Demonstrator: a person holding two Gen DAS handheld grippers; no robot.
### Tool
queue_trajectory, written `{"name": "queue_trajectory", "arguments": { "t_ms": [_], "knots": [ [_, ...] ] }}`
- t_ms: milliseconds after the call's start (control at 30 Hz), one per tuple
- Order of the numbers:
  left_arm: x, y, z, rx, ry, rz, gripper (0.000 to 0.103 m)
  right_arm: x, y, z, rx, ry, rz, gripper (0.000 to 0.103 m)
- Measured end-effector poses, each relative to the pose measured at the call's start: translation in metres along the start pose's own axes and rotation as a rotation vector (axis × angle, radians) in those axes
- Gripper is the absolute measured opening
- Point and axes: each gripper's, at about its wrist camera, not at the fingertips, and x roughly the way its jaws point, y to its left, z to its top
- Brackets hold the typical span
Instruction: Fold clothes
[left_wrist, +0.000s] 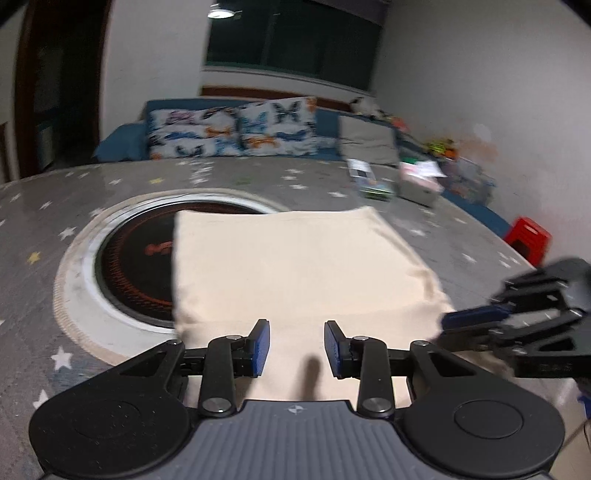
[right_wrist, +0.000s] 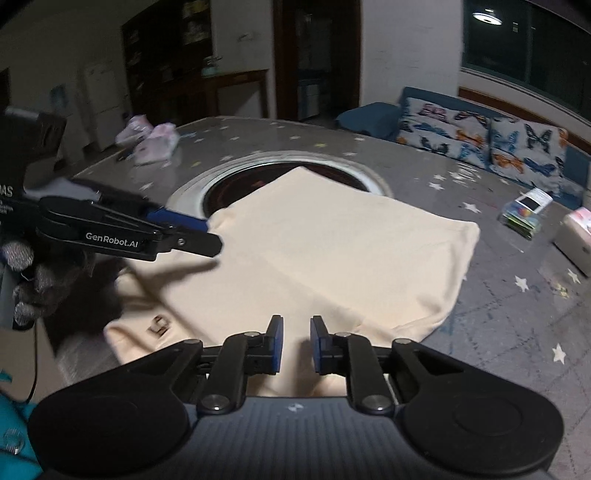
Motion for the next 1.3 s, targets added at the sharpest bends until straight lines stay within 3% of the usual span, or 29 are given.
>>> {"name": "queue_trajectory", "arguments": {
  "t_ms": [133, 333, 600, 667, 867, 1033, 1133, 1200, 1300],
  "knots": [
    [-0.005, -0.022, -0.013, 0.077, 0.007, -0.047, 0.035, 0.0, 0.012, -0.008, -0.033, 0.03, 0.012, 0.015],
    [-0.001, -0.038, -0.035, 0.18, 0.021, -0.023, 0.035, -0.003, 0.022, -0.015, -0.042, 0.031, -0.008, 0.015],
    [-0.027, -0.029, -0.034, 0.189, -0.004, -0.005, 0.036, -0.002, 0.02, -0.018, -0.027, 0.032, -0.025, 0.016],
    [-0.04, -0.023, -0.036, 0.203, -0.008, -0.001, 0.043, -0.009, 0.02, -0.017, -0.039, 0.023, -0.023, 0.017],
    [-0.069, -0.014, -0.06, 0.348, 0.014, 0.011, 0.047, -0.021, 0.022, -0.018, -0.086, 0.034, -0.036, 0.027],
    [-0.064, -0.026, -0.08, 0.468, 0.007, 0.032, 0.047, -0.024, 0.023, -0.023, -0.108, 0.062, -0.046, 0.028],
    [-0.057, -0.031, -0.082, 0.491, -0.004, 0.016, 0.047, -0.027, 0.026, -0.026, -0.128, 0.076, -0.047, 0.035],
    [-0.054, -0.034, -0.082, 0.506, -0.018, 0.01, 0.045, -0.029, 0.028, -0.028, -0.144, 0.084, -0.043, 0.035],
    [-0.05, -0.037, -0.079, 0.513, -0.032, -0.008, 0.027, -0.032, 0.032, -0.031, -0.169, 0.093, -0.04, 0.038]
  ]
}}
